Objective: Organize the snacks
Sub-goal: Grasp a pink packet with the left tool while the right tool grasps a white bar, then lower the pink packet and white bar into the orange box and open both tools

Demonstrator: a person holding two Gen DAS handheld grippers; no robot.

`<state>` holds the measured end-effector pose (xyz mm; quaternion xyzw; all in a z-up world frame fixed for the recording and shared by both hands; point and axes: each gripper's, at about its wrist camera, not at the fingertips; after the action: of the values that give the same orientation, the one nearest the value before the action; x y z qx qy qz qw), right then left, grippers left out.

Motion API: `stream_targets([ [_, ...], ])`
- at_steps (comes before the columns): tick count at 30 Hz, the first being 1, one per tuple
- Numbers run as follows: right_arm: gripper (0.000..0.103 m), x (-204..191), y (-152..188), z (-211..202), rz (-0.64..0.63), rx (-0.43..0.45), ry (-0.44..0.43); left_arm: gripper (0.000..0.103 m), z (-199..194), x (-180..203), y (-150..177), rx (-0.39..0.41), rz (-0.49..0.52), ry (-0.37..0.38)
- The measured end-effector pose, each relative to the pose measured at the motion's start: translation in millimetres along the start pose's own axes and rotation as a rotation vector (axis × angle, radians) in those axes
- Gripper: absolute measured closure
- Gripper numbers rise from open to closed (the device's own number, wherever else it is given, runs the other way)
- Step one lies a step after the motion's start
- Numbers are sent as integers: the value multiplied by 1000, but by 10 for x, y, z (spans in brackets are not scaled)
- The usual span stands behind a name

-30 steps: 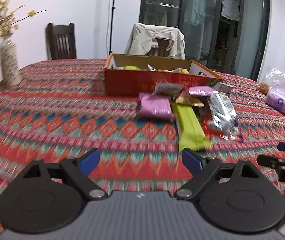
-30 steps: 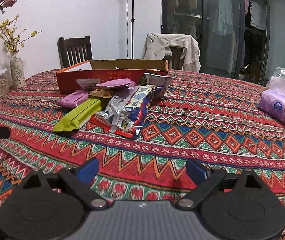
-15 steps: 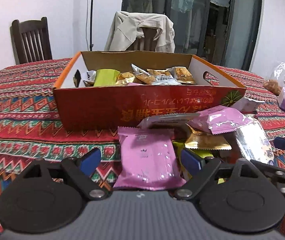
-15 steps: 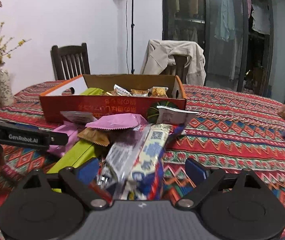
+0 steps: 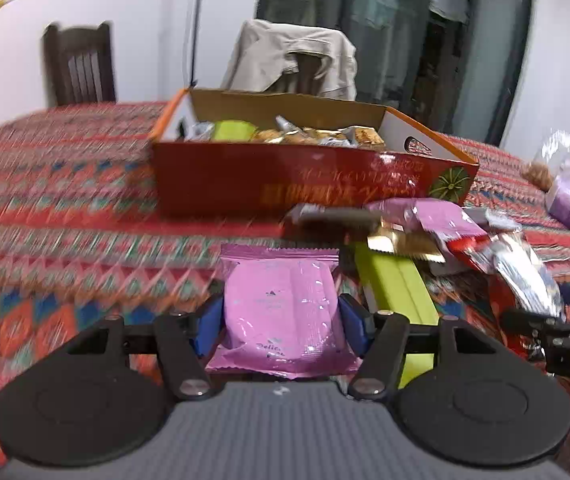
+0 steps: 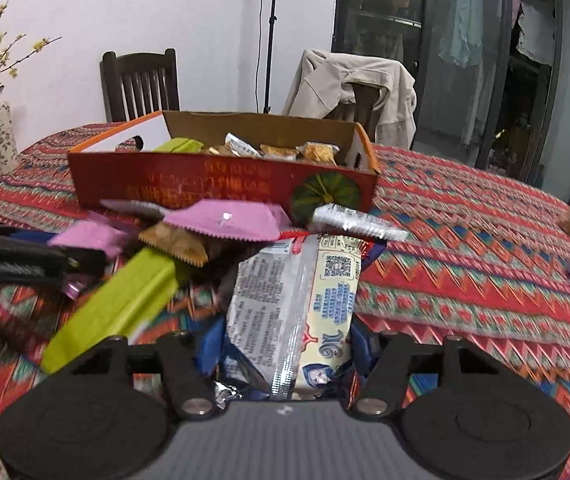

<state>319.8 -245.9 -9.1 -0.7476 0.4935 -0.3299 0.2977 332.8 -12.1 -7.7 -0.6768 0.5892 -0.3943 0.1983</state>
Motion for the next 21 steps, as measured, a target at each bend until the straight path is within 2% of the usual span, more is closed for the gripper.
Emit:
stream_targets([
  [3, 43, 35, 186, -211, 20, -13, -8, 41, -236, -86, 125, -14, -60, 2],
  [7, 44, 16, 307, -432, 27, -12, -20, 41, -460, -96, 226, 11, -62, -14],
  [21, 44, -123, 328, -833, 15, 68, -42, 41, -860, -58, 318, 72, -57, -13],
])
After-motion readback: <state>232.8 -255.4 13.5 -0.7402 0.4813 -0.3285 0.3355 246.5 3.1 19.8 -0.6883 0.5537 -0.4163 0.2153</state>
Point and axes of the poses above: each gripper's, at about its wrist camera, not at the fingertips, and z roughly the way its jaws point, x to its right, y to its underside, and after that the axes turned 13 degrees about -z, right-handed
